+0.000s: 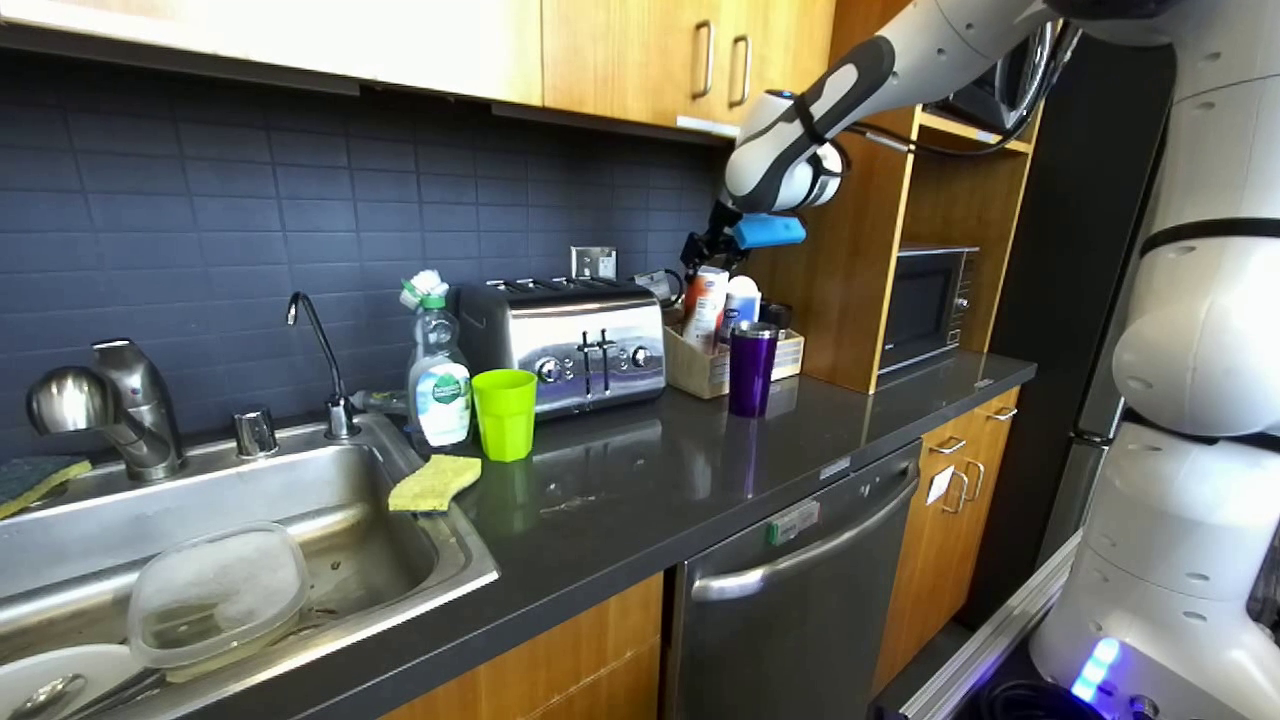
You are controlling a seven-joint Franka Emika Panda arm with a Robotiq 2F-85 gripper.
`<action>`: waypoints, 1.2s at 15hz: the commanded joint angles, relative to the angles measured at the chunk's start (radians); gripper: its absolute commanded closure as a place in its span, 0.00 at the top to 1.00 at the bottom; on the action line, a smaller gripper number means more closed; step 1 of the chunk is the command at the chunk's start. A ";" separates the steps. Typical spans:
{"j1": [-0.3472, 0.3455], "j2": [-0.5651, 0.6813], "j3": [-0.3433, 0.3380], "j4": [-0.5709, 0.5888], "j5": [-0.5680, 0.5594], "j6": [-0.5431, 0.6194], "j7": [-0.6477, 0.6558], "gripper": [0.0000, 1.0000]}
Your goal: Put the white object on the counter
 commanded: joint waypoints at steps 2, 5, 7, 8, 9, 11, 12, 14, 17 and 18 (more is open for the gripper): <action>0.021 -0.082 0.016 -0.029 0.012 0.006 -0.001 0.61; 0.027 -0.098 0.020 -0.024 -0.007 0.007 -0.001 0.61; 0.029 -0.108 0.023 -0.021 -0.020 0.003 0.000 0.61; 0.031 -0.114 0.025 -0.022 -0.024 0.004 0.000 0.61; 0.032 -0.119 0.027 -0.021 -0.026 0.001 0.000 0.61; 0.034 -0.131 0.030 -0.024 -0.032 -0.003 0.001 0.61; 0.034 -0.136 0.032 -0.026 -0.034 -0.002 0.003 0.61; 0.044 -0.152 0.045 -0.033 -0.031 -0.006 0.008 0.61; 0.060 -0.172 0.063 -0.036 -0.038 -0.008 0.018 0.61; 0.057 -0.180 0.061 -0.043 -0.044 -0.004 0.021 0.61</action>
